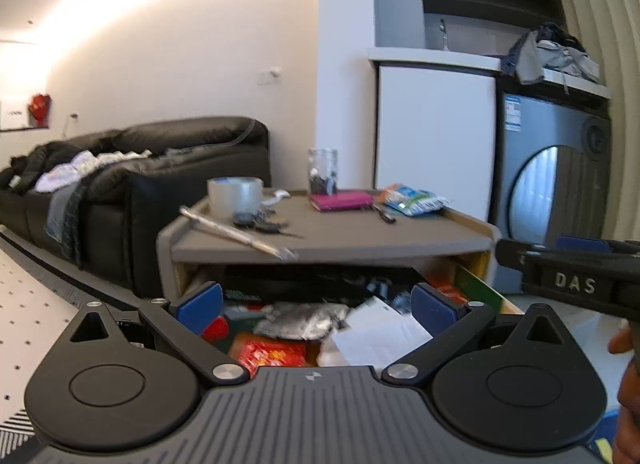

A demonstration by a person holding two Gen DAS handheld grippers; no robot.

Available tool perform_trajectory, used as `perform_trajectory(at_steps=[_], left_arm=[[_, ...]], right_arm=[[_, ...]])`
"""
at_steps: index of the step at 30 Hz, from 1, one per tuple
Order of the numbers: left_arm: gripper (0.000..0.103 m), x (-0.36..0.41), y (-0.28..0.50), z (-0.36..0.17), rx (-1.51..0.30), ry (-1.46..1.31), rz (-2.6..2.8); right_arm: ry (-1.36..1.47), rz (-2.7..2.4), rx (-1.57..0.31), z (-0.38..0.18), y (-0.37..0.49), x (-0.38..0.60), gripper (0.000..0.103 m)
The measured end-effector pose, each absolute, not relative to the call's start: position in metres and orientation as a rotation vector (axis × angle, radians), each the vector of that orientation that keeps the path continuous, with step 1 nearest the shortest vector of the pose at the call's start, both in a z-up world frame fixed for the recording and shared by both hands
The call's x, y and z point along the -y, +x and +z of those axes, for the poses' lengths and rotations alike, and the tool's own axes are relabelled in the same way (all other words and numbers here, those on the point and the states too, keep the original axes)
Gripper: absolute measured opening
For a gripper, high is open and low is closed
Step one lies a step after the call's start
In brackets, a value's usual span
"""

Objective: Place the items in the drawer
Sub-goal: 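Move the left gripper to the open drawer's front panel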

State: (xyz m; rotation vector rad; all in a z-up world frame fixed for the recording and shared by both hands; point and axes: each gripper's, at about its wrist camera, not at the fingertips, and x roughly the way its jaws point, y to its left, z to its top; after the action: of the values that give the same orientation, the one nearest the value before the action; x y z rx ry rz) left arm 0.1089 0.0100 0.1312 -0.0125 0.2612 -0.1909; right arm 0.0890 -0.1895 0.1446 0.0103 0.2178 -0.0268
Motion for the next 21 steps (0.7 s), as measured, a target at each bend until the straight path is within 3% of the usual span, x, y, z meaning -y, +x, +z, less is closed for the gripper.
perform_trajectory(at_steps=[21], left_arm=[[0.103,-0.011,0.071,0.117,-0.260,-0.049,-0.141]], right_arm=[[-0.002,-0.015,-0.168,0.149,0.065,0.186,0.072]])
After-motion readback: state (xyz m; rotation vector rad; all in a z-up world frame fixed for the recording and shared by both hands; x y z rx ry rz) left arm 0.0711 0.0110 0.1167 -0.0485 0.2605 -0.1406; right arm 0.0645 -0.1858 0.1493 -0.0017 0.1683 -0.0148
